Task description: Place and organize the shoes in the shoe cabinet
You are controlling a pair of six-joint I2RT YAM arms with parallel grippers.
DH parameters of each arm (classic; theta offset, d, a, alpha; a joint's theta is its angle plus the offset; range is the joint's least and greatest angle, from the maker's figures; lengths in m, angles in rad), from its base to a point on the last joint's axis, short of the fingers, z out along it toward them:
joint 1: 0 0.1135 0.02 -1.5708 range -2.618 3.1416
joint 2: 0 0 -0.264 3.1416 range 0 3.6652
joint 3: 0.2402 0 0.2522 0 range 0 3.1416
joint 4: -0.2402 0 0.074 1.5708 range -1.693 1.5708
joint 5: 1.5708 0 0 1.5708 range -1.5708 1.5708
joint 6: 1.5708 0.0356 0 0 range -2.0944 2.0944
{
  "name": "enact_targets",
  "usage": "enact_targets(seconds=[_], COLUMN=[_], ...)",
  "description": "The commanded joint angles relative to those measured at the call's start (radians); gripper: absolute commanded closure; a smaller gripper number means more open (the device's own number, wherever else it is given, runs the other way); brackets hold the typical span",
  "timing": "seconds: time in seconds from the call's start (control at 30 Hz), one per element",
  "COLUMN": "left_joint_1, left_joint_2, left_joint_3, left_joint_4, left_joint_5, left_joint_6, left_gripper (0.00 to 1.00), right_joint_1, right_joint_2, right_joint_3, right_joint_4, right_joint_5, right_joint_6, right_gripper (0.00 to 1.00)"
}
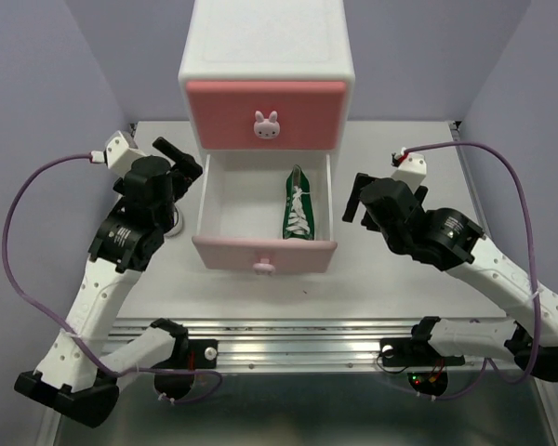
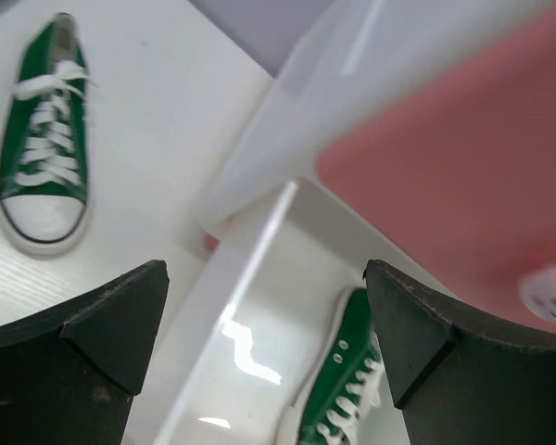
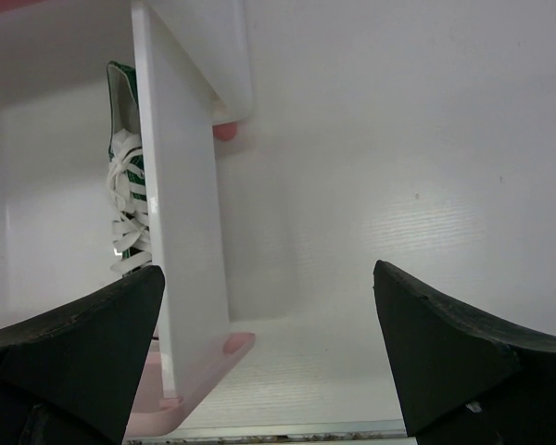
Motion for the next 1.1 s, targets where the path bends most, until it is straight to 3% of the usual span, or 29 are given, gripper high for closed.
enact_targets(seconds=[0.0,0.2,0.43,0.63,0.77,1.07], left_joint_1=[0.123,0.359,0.608,0.701,0.750,0.752], left_joint_2=[0.047,0.116,0.271,0.456,0.597,0.854], left_joint_3=[0.011,-0.011,-0.162,-0.143,-0.097,0.058], left_joint_4=[-0.034,0.029,0.201,0.353,0.385,0.420], left_joint_5=[0.071,0.204,0.378,0.470,0.458,0.526], left_joint_6=[0.057,0.144,0.273,0.434,0.453,0.479], left_gripper=[0.01,0.01,0.01,0.01,0.01,0.02], right_joint_1=[-0.005,-0.005,-0.005,-0.005,-0.005,-0.005], right_joint_2=[0.015,0.041,0.043,0.029,0.045,0.104], right_joint_3=[0.031,0.031,0.020,0.009,0.025,0.081], right_joint_4=[0.064,0.081,0.085,0.085,0.085,0.088], right_joint_5=[-0.001,-0.021,-0.034,-0.035,-0.035,-0.054], right_joint_6=[-0.053,-0.050,-0.016,-0.010,-0.016,-0.064], right_gripper=[0.00,0.00,0.00,0.00,0.00,0.00])
